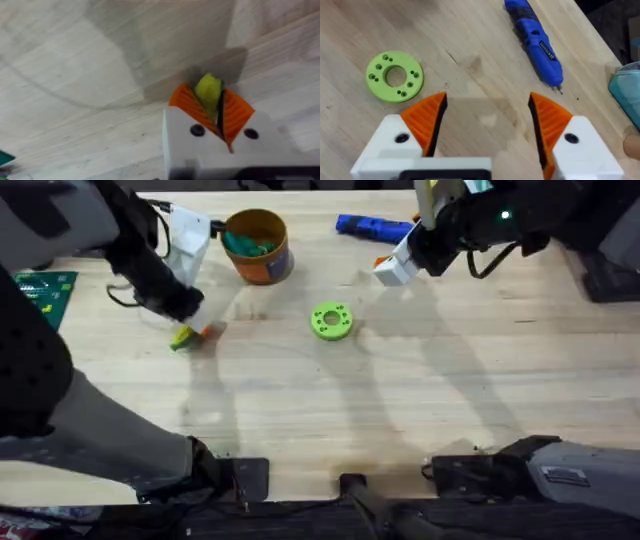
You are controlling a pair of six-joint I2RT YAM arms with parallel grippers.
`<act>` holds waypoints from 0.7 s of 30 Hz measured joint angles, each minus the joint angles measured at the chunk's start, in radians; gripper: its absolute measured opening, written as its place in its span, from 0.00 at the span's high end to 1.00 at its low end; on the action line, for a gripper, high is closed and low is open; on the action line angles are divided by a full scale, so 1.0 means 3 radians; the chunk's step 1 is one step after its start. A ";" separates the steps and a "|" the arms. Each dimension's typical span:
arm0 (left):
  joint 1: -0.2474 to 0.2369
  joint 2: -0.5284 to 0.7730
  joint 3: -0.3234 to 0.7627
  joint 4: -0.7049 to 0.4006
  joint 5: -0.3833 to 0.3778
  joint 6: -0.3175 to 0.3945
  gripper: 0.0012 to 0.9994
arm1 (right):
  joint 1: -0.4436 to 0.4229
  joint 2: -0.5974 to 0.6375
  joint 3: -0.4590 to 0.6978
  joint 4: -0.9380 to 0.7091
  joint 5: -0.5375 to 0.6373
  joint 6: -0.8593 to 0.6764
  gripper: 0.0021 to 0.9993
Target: Pick up the gripper from the table and insert it into the empty holder that is missing its gripper. Then pick up a screw, insert it into the mounting hole, and use the screwdriver to tighten it. Finally, clean up the table by picking up the vegetable and placing it into the bucket.
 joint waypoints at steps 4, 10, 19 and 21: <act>0.0002 0.0060 0.0564 -0.0361 0.0156 -0.0050 0.97 | 0.0000 0.0000 0.0000 0.0000 0.0000 0.0000 0.03; 0.0001 0.0047 0.1337 -0.0493 0.0636 -0.0204 0.97 | 0.0000 0.0000 0.0000 0.0000 0.0000 0.0000 0.03; -0.0166 0.0046 0.1592 0.0101 0.1179 -0.0798 0.97 | 0.0000 0.0000 -0.0001 -0.0001 0.0000 0.0000 0.03; -0.0269 0.0047 0.1592 0.0260 0.1229 -0.0905 0.97 | 0.0000 0.0000 -0.0001 0.0001 0.0000 0.0000 0.03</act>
